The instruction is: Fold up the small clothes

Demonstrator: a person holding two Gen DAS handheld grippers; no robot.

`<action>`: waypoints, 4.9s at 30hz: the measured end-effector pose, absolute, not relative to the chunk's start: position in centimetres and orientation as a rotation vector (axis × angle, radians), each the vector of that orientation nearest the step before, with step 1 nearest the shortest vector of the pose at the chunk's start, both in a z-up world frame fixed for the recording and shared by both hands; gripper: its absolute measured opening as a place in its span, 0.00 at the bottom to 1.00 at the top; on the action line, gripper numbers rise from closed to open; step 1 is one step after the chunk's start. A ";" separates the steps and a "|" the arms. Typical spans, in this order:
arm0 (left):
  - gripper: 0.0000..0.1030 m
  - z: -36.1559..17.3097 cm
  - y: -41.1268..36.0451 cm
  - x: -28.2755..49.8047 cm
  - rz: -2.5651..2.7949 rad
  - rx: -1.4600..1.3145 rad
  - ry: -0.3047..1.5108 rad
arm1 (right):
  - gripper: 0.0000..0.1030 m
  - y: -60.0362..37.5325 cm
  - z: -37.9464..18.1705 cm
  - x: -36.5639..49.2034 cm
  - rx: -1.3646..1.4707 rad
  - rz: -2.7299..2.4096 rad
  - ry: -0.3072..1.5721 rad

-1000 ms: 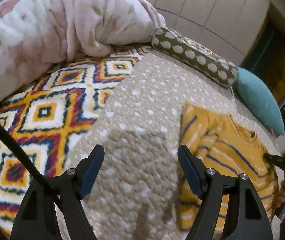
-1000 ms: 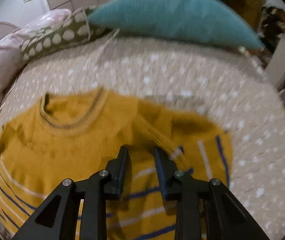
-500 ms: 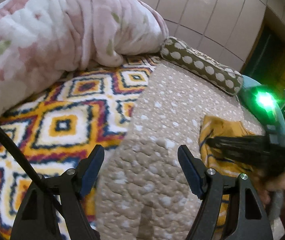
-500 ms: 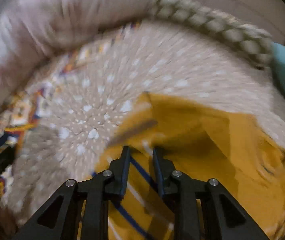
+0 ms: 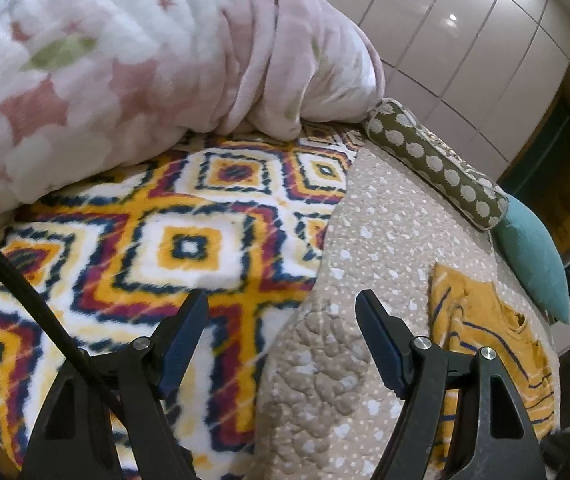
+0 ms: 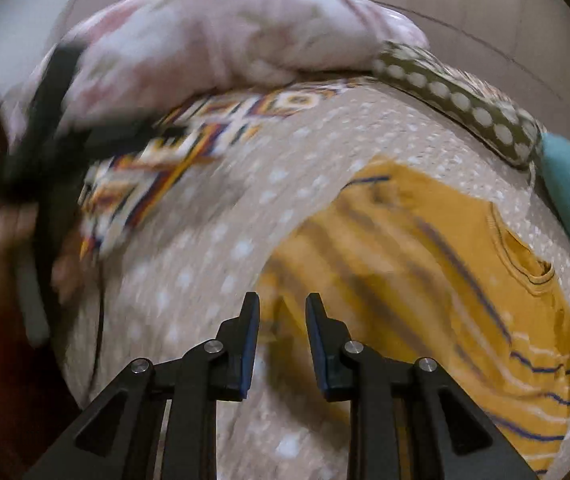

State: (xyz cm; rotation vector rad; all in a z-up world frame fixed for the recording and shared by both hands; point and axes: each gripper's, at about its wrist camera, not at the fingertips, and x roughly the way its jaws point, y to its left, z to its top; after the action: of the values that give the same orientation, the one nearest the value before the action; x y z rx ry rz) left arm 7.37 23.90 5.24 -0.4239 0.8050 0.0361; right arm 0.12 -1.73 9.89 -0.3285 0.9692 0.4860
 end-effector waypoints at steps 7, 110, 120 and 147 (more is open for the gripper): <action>0.73 4.8 24.1 6.5 0.067 -0.382 0.816 | 0.25 2.2 4.8 -2.2 -0.634 0.454 0.879; 0.93 5.2 12.4 5.6 -0.176 -0.259 0.843 | 0.65 -39.0 2.6 -11.5 1.139 -0.175 0.700; 0.93 5.0 13.7 5.8 -0.170 -0.317 0.862 | 0.23 -35.6 3.4 -7.2 0.865 -0.244 0.821; 0.93 5.4 26.2 5.8 -0.011 -0.583 0.810 | 0.35 -4.4 5.8 7.9 0.329 0.361 1.000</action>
State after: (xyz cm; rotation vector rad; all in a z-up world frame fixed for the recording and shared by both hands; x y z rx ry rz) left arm 5.83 26.21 5.44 -0.5829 0.8097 -0.0109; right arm 7.87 -4.40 5.80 0.3295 1.0003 0.3608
